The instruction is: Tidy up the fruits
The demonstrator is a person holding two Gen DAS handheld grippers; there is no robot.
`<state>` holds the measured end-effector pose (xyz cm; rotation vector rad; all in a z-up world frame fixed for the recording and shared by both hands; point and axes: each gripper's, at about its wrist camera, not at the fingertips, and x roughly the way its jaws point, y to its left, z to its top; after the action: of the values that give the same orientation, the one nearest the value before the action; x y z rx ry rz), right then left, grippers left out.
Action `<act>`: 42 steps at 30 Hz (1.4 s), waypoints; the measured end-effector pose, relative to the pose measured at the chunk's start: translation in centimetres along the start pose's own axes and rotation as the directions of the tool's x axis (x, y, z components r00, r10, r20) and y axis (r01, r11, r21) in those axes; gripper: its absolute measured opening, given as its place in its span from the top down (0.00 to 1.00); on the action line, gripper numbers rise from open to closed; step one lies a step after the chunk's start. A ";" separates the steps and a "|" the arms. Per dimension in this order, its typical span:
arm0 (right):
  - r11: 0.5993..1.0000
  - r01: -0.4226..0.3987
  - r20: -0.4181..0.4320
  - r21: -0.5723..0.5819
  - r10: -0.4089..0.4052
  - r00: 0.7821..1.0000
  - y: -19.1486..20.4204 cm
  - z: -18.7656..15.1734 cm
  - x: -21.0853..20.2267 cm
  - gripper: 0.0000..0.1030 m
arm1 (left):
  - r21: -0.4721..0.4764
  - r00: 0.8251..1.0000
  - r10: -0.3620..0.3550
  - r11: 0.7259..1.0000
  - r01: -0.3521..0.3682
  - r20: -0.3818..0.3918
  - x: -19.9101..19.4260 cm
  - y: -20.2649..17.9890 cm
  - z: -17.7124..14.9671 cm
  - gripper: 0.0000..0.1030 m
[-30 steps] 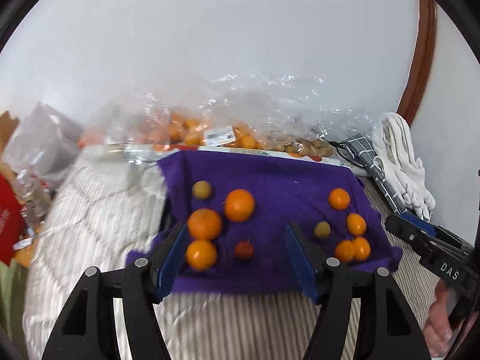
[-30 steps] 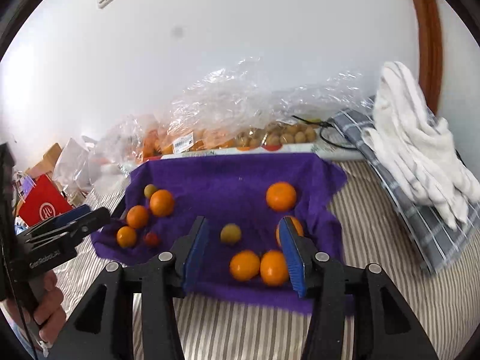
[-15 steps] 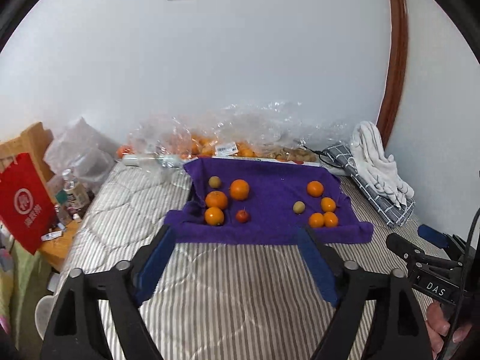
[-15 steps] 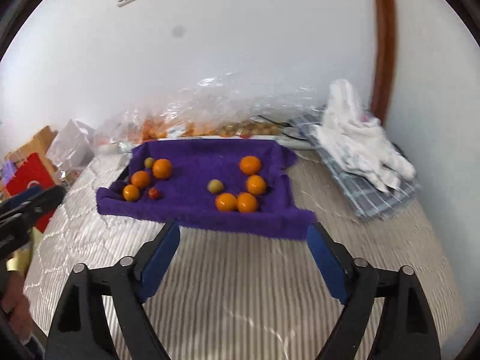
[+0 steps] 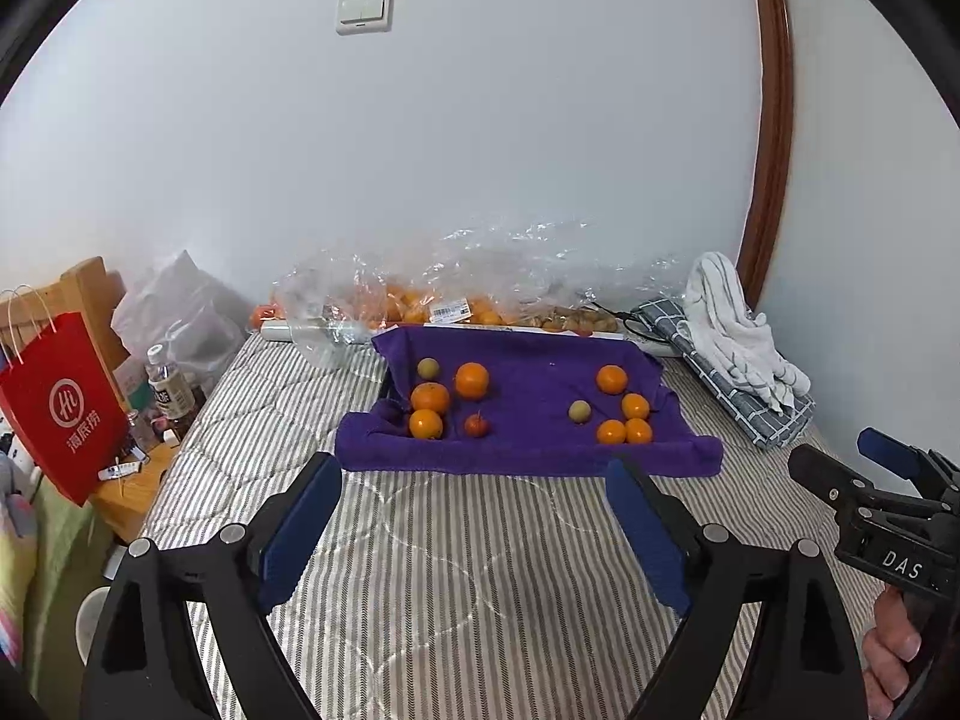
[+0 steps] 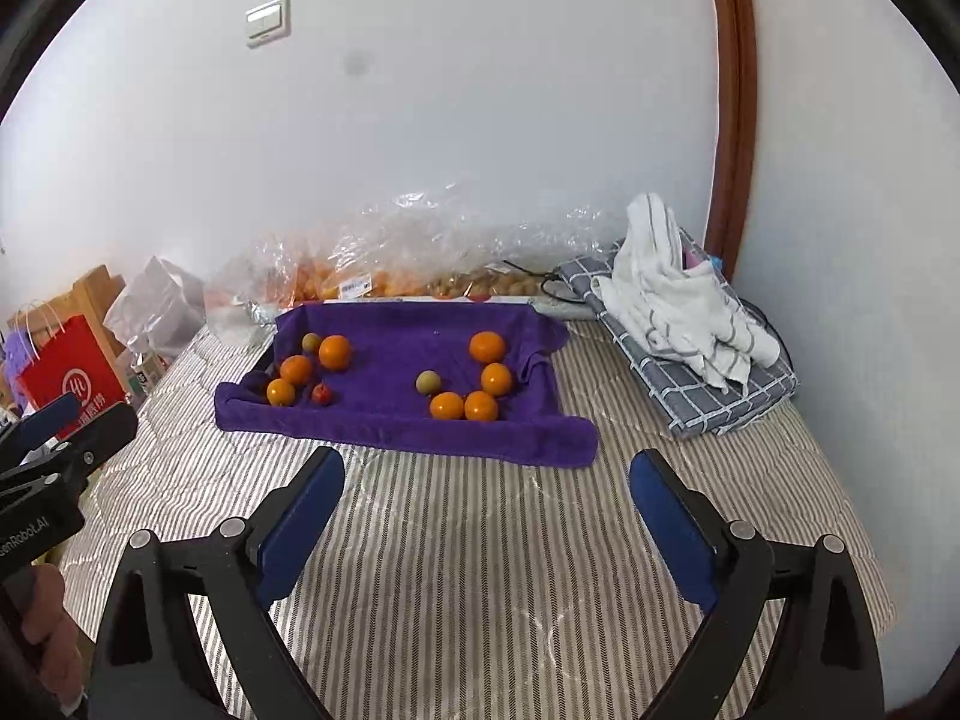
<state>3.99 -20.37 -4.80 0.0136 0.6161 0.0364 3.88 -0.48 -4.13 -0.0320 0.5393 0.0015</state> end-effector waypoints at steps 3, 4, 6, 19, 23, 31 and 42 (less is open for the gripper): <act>1.000 -0.008 0.006 0.013 0.008 1.000 0.0 -0.1 -0.3 0.08 | 0.002 1.000 0.000 1.000 0.000 0.000 0.0 0.0 0.0 0.13; 1.000 -0.011 0.001 0.011 0.011 1.000 0.0 -0.2 -0.2 0.08 | 0.002 1.000 -0.002 1.000 0.002 0.001 -0.1 0.0 -0.1 0.13; 1.000 0.005 0.002 0.005 -0.005 1.000 0.2 -0.3 -0.2 0.08 | -0.002 1.000 0.000 1.000 0.000 0.001 -0.1 -0.1 -0.1 0.13; 1.000 0.011 -0.016 0.002 -0.011 1.000 0.0 -1.4 0.1 0.08 | -0.002 1.000 0.000 1.000 0.000 0.005 -0.3 0.1 -0.2 0.13; 1.000 0.007 -0.009 0.010 -0.007 1.000 -0.1 -1.6 -0.2 0.08 | 0.006 1.000 0.002 1.000 -0.002 0.006 -0.4 -0.3 -0.3 0.13; 1.000 0.004 0.000 0.016 -0.004 1.000 -0.2 -1.8 -0.6 0.08 | 0.007 1.000 0.004 1.000 -0.005 0.001 -0.3 -0.7 -0.4 0.13; 1.000 0.007 0.008 0.015 -0.007 1.000 -0.3 -1.9 -0.8 0.08 | 0.006 1.000 0.003 1.000 -0.003 -0.002 -0.4 -0.7 -0.5 0.13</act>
<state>2.30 -20.72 -5.89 0.0260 0.6086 0.0248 3.27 -1.23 -4.35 -0.0251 0.5415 0.0026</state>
